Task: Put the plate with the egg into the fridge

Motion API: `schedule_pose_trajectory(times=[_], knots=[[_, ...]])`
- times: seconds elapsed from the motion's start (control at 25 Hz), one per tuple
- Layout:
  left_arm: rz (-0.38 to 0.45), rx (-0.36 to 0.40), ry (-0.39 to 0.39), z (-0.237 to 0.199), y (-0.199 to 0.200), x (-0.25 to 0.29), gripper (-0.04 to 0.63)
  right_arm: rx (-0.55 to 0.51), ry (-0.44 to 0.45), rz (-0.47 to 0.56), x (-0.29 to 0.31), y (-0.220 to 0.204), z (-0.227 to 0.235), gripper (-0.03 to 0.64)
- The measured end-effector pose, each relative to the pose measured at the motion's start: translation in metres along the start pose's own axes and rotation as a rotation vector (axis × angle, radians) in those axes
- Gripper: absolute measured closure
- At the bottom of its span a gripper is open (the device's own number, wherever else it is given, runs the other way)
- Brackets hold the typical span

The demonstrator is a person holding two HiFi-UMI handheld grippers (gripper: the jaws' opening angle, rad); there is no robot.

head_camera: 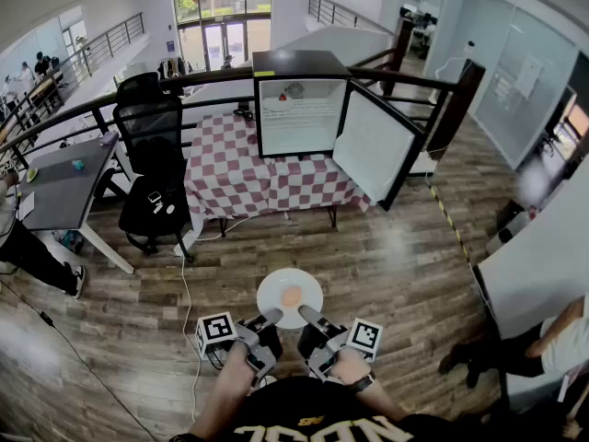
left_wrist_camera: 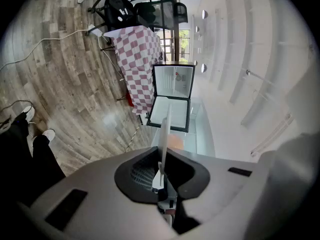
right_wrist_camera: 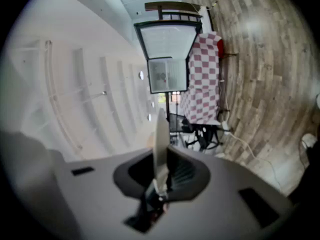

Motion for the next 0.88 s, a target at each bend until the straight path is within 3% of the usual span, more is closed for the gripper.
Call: schedule_pose_trajectory(times=[0.12,0.32,0.6,0.88], knots=[[-0.009,-0.018,0.002,-0.007,-0.013,0.007,0.554,0.028,-0.014,0.002,-0.014,0.005,0.008,0.578],[-0.064,0.002,-0.078,-0.003,-0.035,0.035,0.554,0.084,-0.011,0.022,-0.034,0.027,0.015,0.578],[-0.043,-0.111,-0.103,-0.025,-0.071,0.070,0.554,0.125,0.015,0.043,-0.073,0.059,0.026,0.549],[-0.023,-0.130,-0.055,-0.043,-0.099,0.088,0.554,0.199,0.009,0.067,-0.104,0.073,0.040,0.538]])
Point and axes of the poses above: the fingertips, and each gripper's own axes: x forward along the fingers, z to its right, y out of its top, the point moved 4 cm from there along -x, backward along the fingers, and after that the axes turned 12 degrees about -x, right-handed, at the moved point
